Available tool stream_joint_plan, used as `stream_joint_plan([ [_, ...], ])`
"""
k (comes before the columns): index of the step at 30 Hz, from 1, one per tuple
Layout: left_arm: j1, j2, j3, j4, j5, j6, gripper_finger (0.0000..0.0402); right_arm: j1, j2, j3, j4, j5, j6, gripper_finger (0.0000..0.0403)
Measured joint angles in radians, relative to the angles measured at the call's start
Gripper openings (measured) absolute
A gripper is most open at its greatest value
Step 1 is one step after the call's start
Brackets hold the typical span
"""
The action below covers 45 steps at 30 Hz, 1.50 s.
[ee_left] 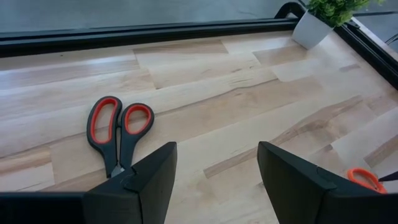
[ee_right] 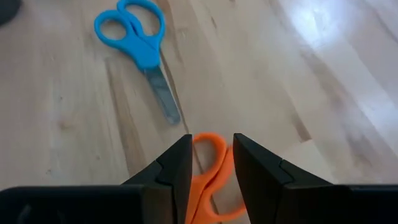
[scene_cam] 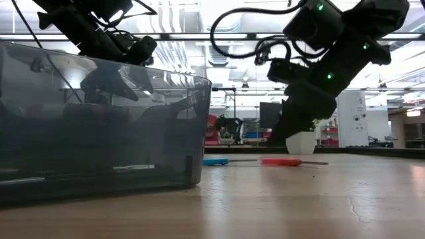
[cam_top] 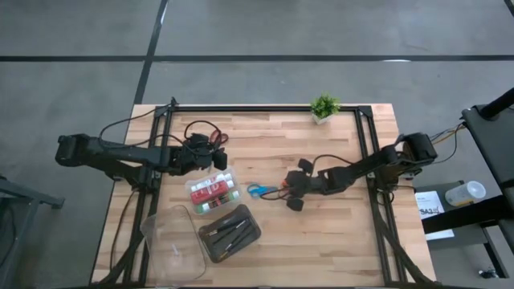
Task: Pick & Place Paint Supplies
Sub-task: Put the orange scissors into the bottom transparent bin
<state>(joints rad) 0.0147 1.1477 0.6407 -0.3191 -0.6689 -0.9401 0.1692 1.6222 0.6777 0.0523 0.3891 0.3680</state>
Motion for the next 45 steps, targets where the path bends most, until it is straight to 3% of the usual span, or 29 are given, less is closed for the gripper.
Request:
stream_joint_plan([
  [11,0.000,0.000,0.000,0.000,0.000,0.000,0.0232,0.000,0.113,0.007,0.065,-0.023,-0.006,0.0111],
  [26,0.000,0.000,0.000,0.000,0.000,0.000,0.0232,-0.001,0.113,0.007,0.057,-0.051,0.019,0.0110],
  [35,0.000,0.000,0.000,0.000,0.000,0.000,0.0232,0.000,0.114,0.007,0.056,-0.081,0.018,0.0018],
  [45,0.000,0.000,0.000,0.000,0.000,0.000,0.0232,0.000,0.114,0.007,0.056,-0.081,0.023,0.0015],
])
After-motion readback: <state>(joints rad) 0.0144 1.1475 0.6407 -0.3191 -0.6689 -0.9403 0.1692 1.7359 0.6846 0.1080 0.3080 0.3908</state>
